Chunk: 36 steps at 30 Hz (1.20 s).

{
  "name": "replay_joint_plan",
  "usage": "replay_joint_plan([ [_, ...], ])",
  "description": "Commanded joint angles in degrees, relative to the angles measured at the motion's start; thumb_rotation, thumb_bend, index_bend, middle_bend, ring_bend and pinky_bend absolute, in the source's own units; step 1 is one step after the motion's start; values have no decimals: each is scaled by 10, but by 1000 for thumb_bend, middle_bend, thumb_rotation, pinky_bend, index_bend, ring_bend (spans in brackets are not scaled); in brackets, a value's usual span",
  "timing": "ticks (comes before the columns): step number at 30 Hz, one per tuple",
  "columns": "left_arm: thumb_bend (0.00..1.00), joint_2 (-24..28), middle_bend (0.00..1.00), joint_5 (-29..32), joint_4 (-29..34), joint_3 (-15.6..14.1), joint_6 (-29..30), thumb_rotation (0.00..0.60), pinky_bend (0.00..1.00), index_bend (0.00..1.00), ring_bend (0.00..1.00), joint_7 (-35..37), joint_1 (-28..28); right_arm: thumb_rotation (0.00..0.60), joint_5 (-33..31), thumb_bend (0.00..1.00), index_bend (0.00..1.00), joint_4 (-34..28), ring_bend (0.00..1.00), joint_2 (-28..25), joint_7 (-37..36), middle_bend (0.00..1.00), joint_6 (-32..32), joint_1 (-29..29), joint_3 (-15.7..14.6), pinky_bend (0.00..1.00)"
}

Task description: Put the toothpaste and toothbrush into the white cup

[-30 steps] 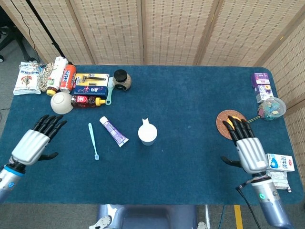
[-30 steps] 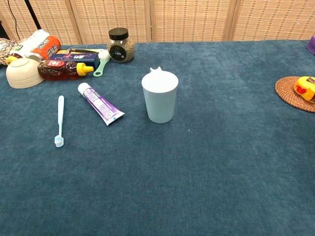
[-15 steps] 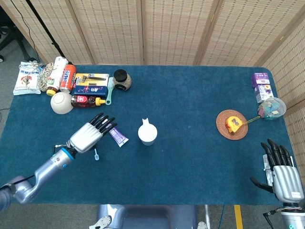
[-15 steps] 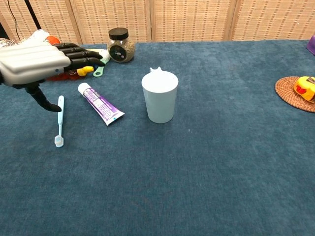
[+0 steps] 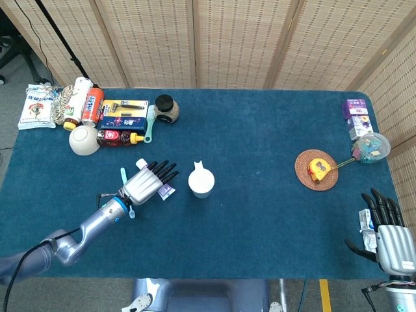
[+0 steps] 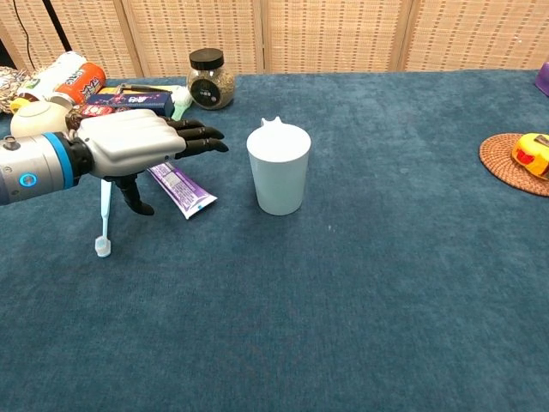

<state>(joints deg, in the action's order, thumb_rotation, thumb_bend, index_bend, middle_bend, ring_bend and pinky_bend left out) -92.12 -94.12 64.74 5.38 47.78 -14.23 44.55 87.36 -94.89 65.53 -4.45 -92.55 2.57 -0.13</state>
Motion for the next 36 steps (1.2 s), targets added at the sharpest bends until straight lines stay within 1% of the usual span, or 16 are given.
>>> replay_joint_plan([
  [1,110,-16,0,6,-14,-2,-10,600,246,93,49,-6,12,600,0,0,0,1,0,1,0,0,2,-1,2,0],
  [4,127,-34,30,11,-30,-3,-19,600,288,163,100,-13,23,600,-1,0,0,2,0,1,-2,0,4,-2,5,0],
  [8,155,-52,110,20,-46,-3,-21,600,338,254,166,-21,31,600,-3,0,0,2,0,1,-7,0,6,-4,9,0],
  [14,227,-63,212,32,-54,-2,-20,600,405,367,261,-36,36,600,-2,0,0,2,0,-1,-13,0,9,-6,12,0],
  [18,296,-68,307,40,-61,-4,-17,600,453,467,340,-43,36,600,-1,0,0,2,0,-2,-18,0,11,-7,14,0],
  [23,341,-74,399,40,-72,-8,-3,600,514,567,398,-41,35,600,1,0,0,2,0,-3,-23,0,12,-8,16,0],
  [26,389,-76,425,39,-79,-13,5,600,544,598,417,-36,33,600,1,0,0,1,0,-3,-25,0,14,-8,17,0],
  [30,424,-73,436,38,-86,-18,15,600,568,612,428,-27,31,600,2,0,0,0,0,-3,-24,0,16,-9,17,0],
  [36,449,-64,462,34,-84,-23,34,600,576,643,453,-8,27,600,4,0,0,-2,0,-2,-21,0,20,-9,18,0],
])
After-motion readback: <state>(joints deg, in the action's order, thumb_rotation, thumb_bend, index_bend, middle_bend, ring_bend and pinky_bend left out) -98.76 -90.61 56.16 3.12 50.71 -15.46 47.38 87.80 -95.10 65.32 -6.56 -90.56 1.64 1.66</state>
